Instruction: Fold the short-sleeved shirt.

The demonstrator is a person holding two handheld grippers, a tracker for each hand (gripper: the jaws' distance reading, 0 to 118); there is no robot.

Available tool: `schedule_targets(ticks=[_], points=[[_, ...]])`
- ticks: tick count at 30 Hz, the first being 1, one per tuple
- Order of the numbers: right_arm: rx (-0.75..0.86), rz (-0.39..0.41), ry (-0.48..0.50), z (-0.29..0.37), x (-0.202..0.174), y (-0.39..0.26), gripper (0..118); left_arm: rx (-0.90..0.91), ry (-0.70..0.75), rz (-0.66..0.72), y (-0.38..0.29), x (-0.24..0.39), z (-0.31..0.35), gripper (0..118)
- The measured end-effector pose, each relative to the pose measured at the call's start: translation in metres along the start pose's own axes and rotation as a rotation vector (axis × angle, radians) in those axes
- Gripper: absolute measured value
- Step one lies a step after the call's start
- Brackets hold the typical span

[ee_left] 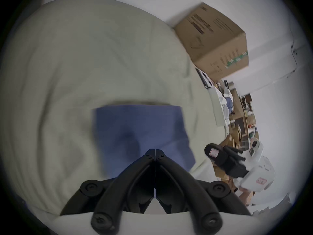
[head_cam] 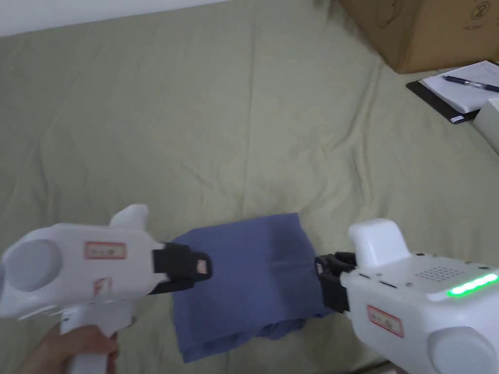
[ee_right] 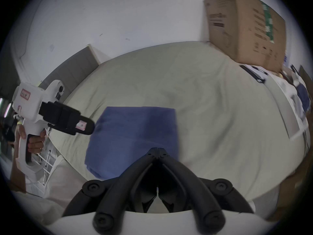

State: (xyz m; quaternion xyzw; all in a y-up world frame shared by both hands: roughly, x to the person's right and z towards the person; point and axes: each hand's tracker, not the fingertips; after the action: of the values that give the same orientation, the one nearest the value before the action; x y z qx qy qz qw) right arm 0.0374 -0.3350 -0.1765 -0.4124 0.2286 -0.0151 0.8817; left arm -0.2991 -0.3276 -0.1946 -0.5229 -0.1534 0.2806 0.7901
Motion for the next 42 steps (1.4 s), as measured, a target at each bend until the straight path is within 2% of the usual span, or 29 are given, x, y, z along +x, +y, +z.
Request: schedule_targets(ticks=[2,4,5,7,9,10,12,13,17,21,26,27,28,29,33,36,40,42], points=[[0.002,0.045,0.026,-0.021,-0.013,0.005,0,0.012,0.032,0.073,-0.006,-0.029,0.015,3],[-0.022,0.081,0.010,-0.045,-0.027,0.006,0,0.030,0.032,0.176,-0.011,-0.055,0.023,25],[-0.024,0.097,0.003,-0.055,-0.031,0.005,0,0.036,0.010,0.210,-0.013,-0.064,0.024,33],[-0.011,0.128,-0.071,-0.074,-0.036,-0.002,0,0.040,-0.014,0.264,-0.017,-0.079,0.023,49],[-0.012,0.156,-0.138,-0.090,-0.034,-0.014,0,0.047,-0.070,0.303,-0.017,-0.090,0.014,74],[-0.009,0.144,-0.107,-0.093,-0.030,-0.022,0,0.045,-0.106,0.326,-0.017,-0.093,0.009,78],[-0.004,0.080,-0.093,-0.090,-0.026,-0.027,0,0.040,-0.179,0.335,-0.014,-0.099,-0.003,79],[0.014,0.073,-0.086,-0.086,-0.025,-0.027,0,0.037,-0.199,0.339,-0.012,-0.099,-0.009,79],[-0.011,0.056,-0.075,-0.086,-0.018,-0.022,0,-0.063,-0.298,0.324,0.001,-0.114,-0.048,79],[-0.018,0.053,-0.081,-0.087,-0.020,-0.022,0,-0.105,-0.359,0.302,0.001,-0.082,-0.070,79],[-0.028,0.040,-0.082,-0.088,-0.018,-0.020,0,-0.135,-0.350,0.234,0.008,-0.072,-0.081,78],[-0.029,0.029,-0.081,-0.088,-0.018,-0.019,0,-0.122,-0.348,0.242,0.007,-0.071,-0.081,69],[-0.030,0.018,-0.081,-0.087,-0.018,-0.019,0,-0.074,-0.289,0.229,0.008,-0.074,-0.079,41],[-0.029,0.006,-0.076,-0.086,-0.017,-0.017,0,-0.052,-0.275,0.249,0.006,-0.074,-0.080,30],[0.033,-0.018,-0.081,-0.065,-0.021,-0.010,0,-0.102,-0.313,0.254,0.007,-0.077,-0.072,28],[0.179,0.002,-0.133,-0.033,-0.034,-0.003,0,-0.100,-0.245,0.170,0.015,-0.082,-0.052,28],[0.373,-0.003,-0.189,0.007,-0.058,0.008,0,-0.077,-0.182,0.143,0.026,-0.098,-0.013,28],[0.407,0.004,-0.215,0.018,-0.071,0.014,0,-0.065,-0.139,0.142,0.033,-0.113,0.008,28]])
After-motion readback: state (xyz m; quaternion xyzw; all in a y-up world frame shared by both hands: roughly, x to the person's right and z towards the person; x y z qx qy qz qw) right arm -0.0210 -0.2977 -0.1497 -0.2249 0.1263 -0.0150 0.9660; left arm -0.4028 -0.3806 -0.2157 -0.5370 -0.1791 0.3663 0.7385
